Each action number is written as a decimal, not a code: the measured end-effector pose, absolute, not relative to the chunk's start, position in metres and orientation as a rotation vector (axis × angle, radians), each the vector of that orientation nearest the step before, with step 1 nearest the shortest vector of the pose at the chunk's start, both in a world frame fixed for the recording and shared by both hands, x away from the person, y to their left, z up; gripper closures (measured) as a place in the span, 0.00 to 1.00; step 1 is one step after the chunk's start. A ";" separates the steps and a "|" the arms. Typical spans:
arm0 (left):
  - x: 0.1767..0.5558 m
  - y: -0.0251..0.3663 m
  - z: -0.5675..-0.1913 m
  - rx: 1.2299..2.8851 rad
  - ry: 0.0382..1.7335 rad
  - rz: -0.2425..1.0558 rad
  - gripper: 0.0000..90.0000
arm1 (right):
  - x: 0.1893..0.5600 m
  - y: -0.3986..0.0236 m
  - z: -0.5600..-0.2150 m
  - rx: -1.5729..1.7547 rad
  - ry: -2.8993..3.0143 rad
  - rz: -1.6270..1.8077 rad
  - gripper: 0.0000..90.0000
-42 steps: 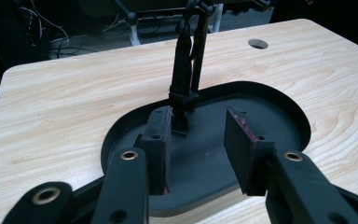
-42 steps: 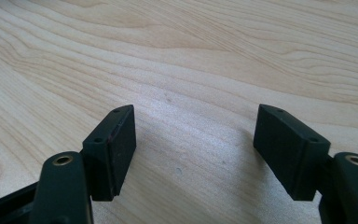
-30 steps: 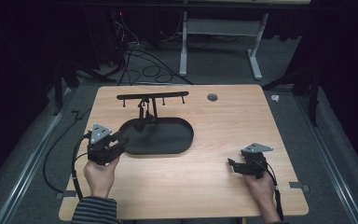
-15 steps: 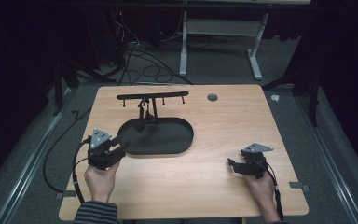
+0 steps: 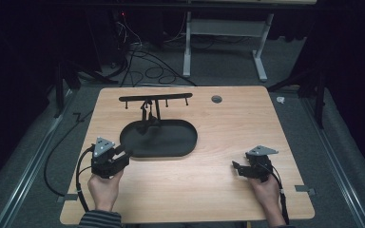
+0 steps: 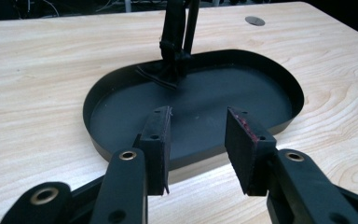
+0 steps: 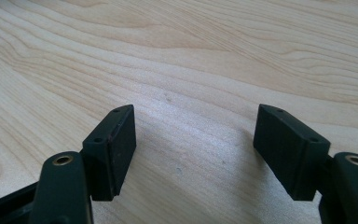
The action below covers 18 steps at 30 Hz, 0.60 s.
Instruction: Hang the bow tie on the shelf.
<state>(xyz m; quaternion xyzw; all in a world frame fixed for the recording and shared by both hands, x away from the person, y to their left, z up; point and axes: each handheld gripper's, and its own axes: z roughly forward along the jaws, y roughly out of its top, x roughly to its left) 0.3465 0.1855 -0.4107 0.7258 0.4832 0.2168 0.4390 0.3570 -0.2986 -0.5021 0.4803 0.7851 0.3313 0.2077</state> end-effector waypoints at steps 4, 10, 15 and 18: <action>0.346 0.185 -0.415 1.812 1.222 0.519 0.68 | 0.357 -0.299 -0.502 1.337 2.186 0.922 0.35; 0.345 0.186 -0.420 1.816 1.225 0.512 0.67 | 0.357 -0.299 -0.502 1.337 2.186 0.923 0.35; 0.344 0.189 -0.426 1.809 1.237 0.490 0.67 | 0.357 -0.299 -0.502 1.337 2.186 0.922 0.35; 0.343 0.189 -0.432 1.807 1.241 0.472 0.67 | 0.357 -0.299 -0.502 1.337 2.186 0.922 0.35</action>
